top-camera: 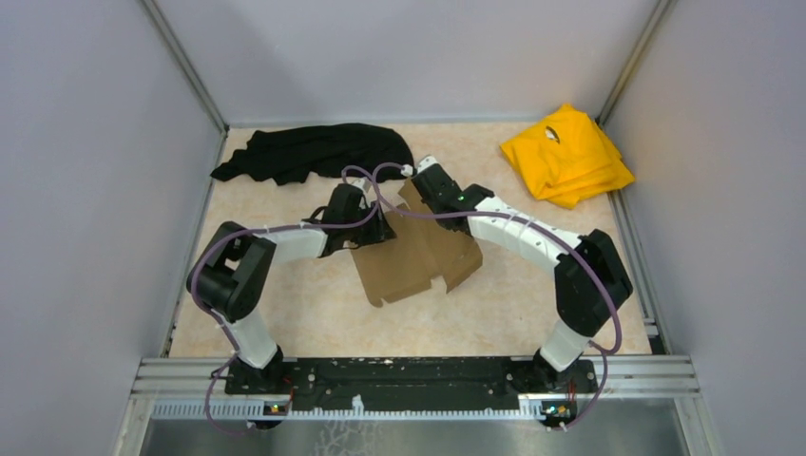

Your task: Fold the paper box

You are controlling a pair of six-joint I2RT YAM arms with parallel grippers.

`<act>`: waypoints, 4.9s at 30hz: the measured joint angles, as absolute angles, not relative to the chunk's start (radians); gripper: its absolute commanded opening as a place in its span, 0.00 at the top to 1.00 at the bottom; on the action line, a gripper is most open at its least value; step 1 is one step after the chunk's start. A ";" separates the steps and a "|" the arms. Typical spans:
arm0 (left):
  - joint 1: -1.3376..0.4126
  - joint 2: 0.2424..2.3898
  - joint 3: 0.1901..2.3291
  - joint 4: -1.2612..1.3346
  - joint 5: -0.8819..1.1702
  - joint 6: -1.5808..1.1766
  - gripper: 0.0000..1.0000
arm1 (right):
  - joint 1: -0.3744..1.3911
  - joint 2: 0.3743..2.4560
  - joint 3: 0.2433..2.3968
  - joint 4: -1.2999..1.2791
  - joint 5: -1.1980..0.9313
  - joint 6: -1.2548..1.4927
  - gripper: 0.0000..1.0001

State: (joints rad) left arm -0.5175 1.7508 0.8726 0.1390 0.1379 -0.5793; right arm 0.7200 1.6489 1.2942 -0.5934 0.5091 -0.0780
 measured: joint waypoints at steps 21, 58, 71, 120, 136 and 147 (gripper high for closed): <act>-0.496 1.808 0.829 0.368 0.220 -0.632 0.46 | 0.848 1.728 1.269 -0.588 0.882 -0.163 1.00; -0.172 2.101 1.015 0.696 0.823 -0.662 0.43 | 1.065 1.716 1.004 -0.092 1.259 -0.718 1.00; -0.174 2.217 1.023 1.008 0.958 -0.751 0.42 | 1.109 1.716 0.986 -0.102 1.280 -0.687 1.00; -0.283 2.368 1.035 1.519 1.090 -0.916 0.38 | 1.126 1.716 1.031 -0.339 1.234 -0.432 1.00; -0.279 2.368 0.990 1.539 1.099 -0.986 0.37 | 1.123 1.716 1.031 -0.367 1.236 -0.383 1.00; -0.280 2.368 0.990 1.540 1.106 -0.992 0.37 | 1.089 1.710 1.031 -0.367 1.221 -0.367 1.00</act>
